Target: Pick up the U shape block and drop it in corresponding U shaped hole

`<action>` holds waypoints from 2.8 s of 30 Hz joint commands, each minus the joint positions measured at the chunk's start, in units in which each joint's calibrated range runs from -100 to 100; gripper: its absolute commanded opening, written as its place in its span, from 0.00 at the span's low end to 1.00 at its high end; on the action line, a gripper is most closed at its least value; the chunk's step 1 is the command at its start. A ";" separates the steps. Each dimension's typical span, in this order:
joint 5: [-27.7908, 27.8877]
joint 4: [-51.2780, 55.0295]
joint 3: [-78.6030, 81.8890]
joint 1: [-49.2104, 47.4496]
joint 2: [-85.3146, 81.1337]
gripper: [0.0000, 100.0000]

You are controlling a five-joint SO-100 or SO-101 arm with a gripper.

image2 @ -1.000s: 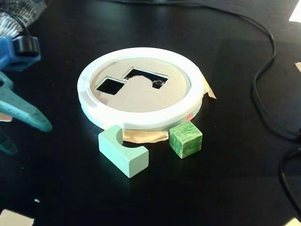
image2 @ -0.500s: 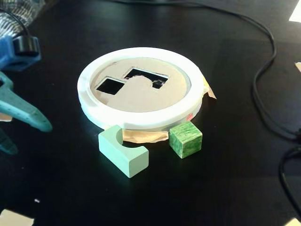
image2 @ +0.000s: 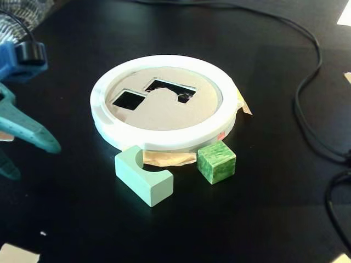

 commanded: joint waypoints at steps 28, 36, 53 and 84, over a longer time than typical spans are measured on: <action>0.39 -30.01 -12.29 -13.11 2.06 1.00; 7.03 -29.41 -37.24 -13.11 33.05 1.00; 20.66 -29.01 -57.55 -14.61 80.52 1.00; 20.76 -10.94 -85.42 -12.61 116.88 0.76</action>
